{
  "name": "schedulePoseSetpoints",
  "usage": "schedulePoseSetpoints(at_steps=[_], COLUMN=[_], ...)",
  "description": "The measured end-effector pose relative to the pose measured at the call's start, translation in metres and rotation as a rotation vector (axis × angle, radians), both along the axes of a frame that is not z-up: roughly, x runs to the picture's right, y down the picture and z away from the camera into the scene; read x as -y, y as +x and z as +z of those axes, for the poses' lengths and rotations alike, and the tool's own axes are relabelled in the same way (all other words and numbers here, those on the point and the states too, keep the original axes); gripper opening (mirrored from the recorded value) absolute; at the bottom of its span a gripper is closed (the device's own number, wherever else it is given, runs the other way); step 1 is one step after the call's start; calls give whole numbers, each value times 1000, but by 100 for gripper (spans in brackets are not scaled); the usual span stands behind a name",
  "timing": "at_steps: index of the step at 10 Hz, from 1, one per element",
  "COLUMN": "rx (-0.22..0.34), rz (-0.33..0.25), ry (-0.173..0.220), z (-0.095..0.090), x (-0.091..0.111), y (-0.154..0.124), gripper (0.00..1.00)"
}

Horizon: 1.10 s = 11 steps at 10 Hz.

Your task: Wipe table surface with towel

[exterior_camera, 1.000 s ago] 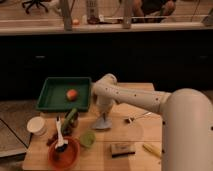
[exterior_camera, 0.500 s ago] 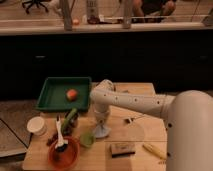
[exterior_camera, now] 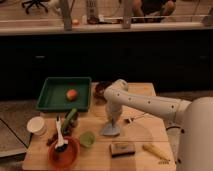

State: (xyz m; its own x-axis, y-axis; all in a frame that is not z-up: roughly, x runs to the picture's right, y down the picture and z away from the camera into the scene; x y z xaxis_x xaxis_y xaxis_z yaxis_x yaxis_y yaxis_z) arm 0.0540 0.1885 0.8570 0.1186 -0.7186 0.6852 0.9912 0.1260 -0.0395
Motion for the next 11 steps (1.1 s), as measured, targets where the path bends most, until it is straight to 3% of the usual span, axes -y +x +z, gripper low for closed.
schedulePoseSetpoints(at_steps=[3, 6, 8, 11], rx=[9, 64, 125, 133], rz=[-9, -50, -99, -106], ry=[14, 15, 2, -11], z=[11, 11, 1, -10], x=[13, 15, 2, -14], y=[-15, -62, -89, -83], gripper=[0, 0, 0, 0])
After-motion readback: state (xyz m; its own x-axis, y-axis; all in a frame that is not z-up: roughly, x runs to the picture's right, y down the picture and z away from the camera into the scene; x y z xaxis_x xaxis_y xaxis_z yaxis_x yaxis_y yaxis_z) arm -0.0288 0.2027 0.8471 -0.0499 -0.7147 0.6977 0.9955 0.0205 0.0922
